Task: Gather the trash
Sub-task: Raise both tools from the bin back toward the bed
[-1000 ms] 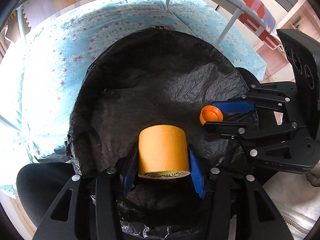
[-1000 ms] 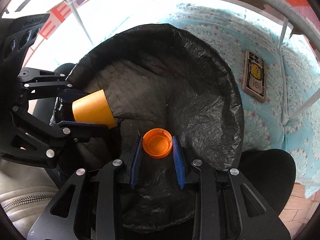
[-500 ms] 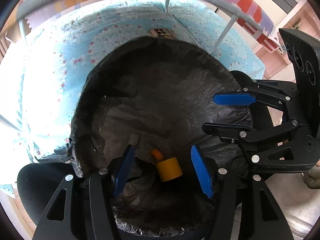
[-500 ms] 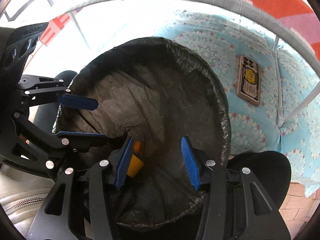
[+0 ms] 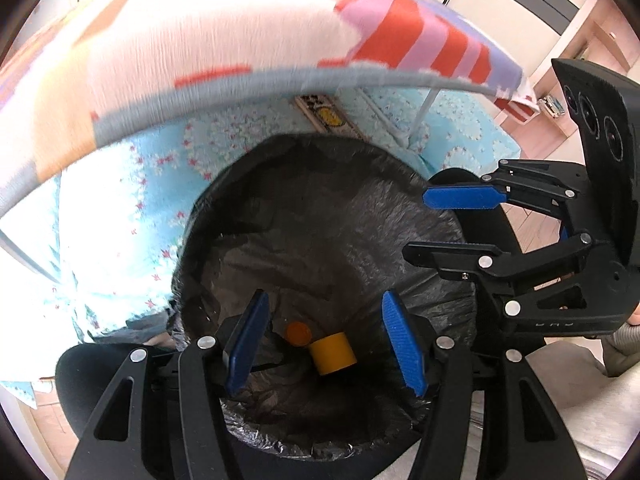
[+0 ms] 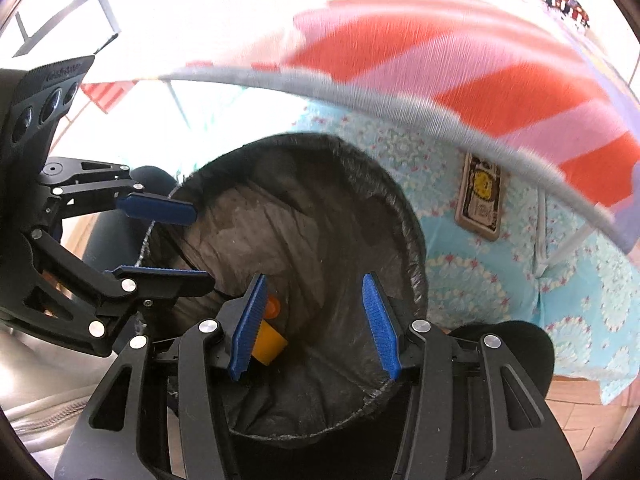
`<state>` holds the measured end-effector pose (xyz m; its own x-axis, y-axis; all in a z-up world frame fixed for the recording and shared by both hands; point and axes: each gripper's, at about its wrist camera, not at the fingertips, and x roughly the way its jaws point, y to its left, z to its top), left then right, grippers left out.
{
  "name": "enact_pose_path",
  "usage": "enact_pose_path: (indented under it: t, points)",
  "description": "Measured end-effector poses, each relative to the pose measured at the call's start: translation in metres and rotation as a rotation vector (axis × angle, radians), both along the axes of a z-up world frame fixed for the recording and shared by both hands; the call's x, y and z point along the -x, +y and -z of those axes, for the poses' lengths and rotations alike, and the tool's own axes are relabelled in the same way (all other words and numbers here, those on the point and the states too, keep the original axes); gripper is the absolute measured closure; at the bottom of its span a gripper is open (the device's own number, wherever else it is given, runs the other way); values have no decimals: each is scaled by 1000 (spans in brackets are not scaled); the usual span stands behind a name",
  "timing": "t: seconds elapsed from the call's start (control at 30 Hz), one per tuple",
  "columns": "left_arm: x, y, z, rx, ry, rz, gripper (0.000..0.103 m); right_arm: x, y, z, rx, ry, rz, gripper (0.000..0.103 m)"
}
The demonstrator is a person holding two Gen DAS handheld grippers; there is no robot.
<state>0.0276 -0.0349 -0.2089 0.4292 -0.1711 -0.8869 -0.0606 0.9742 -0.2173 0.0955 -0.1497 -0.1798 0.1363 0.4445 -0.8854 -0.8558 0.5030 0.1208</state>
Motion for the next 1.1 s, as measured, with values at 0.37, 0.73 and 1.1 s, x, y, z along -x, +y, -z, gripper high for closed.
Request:
enact_pose_path:
  t: [0.37, 0.73, 1.1]
  points:
    - [6, 11, -61, -27, -128, 1, 46, -1, -2, -53, -90, -79, -15, 54]
    - [1, 33, -121, -62, -258, -9, 46, -18, 0, -92, -152, -166, -19, 54]
    - [-24, 67, -152, -97, -338, -29, 46, -48, 13, -114, -218, -210, 16, 54]
